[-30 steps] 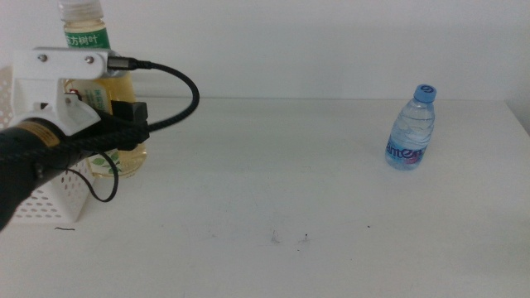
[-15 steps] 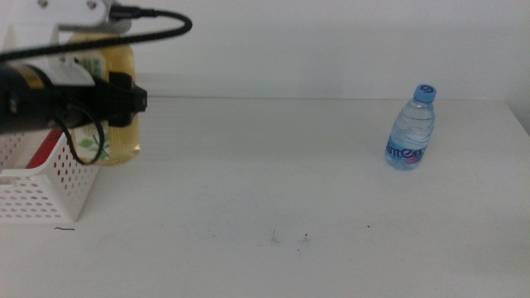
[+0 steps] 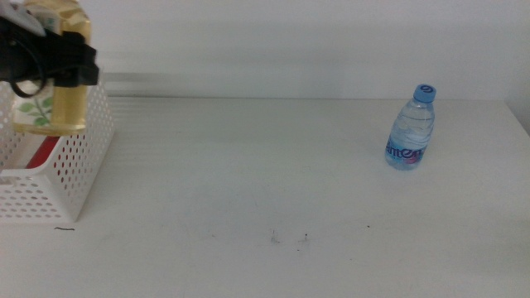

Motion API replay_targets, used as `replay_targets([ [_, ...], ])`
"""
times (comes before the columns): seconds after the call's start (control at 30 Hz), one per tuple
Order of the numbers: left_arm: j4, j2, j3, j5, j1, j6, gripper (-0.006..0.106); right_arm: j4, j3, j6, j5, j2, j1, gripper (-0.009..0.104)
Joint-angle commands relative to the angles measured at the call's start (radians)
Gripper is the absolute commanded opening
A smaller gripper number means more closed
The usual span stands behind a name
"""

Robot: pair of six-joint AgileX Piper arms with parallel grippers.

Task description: Use arms to grab the bottles and put them into the dustbin to the left of the table.

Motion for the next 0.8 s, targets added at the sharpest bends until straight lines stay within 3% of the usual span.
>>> replay_targets([
  [0.0,-0.026,0.025,-0.056,-0.006,0.045,0.043,-0.001,-0.006,0.003,-0.004,-0.008,-0.004,0.000,0.093],
  [0.37,-0.191,0.260,-0.202,0.172,0.231,0.268,-0.001,-0.006,0.003,-0.004,-0.008,-0.004,0.000,0.093],
  [0.67,-0.203,0.462,-0.379,0.268,0.310,0.290,-0.001,-0.006,0.003,-0.004,-0.008,-0.004,0.000,0.093],
  [0.77,-0.171,0.510,-0.438,0.290,0.320,0.290,-0.001,-0.006,0.003,-0.004,-0.008,-0.004,0.000,0.093],
])
